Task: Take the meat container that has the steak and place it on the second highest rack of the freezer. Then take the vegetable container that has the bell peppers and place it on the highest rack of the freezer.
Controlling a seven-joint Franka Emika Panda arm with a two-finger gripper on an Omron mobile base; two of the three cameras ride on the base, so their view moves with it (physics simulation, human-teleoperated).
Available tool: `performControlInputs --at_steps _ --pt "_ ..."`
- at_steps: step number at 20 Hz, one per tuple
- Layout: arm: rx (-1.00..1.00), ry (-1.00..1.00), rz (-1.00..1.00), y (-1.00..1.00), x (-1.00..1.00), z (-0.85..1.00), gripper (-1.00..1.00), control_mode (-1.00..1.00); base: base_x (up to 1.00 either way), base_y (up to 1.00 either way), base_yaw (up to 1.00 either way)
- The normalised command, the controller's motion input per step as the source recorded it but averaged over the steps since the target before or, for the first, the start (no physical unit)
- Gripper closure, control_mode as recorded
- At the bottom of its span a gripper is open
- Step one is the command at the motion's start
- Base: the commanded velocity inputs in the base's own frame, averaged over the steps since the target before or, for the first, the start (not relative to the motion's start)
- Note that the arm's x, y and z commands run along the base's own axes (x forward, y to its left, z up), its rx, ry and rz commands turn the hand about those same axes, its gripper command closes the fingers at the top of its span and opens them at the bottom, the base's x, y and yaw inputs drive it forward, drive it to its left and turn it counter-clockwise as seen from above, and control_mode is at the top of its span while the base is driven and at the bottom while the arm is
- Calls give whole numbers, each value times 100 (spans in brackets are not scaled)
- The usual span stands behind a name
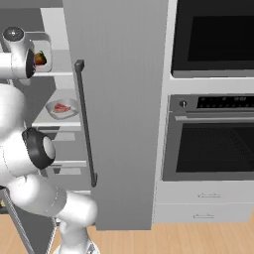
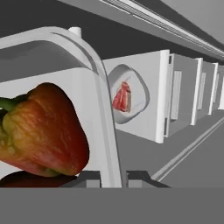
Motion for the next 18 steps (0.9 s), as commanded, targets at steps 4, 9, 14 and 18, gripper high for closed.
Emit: performControlInputs --at_steps 4,9,14,18 --pt "-1 7 -1 26 47 -2 100 -100 0 0 0" --pt "-6 5 -7 4 42 -16 100 -100 0 0 0" --pt "-6 1 -10 0 45 -24 100 -100 0 0 0" --pt "-1 1 -5 8 84 -2 -100 -100 0 0 0"
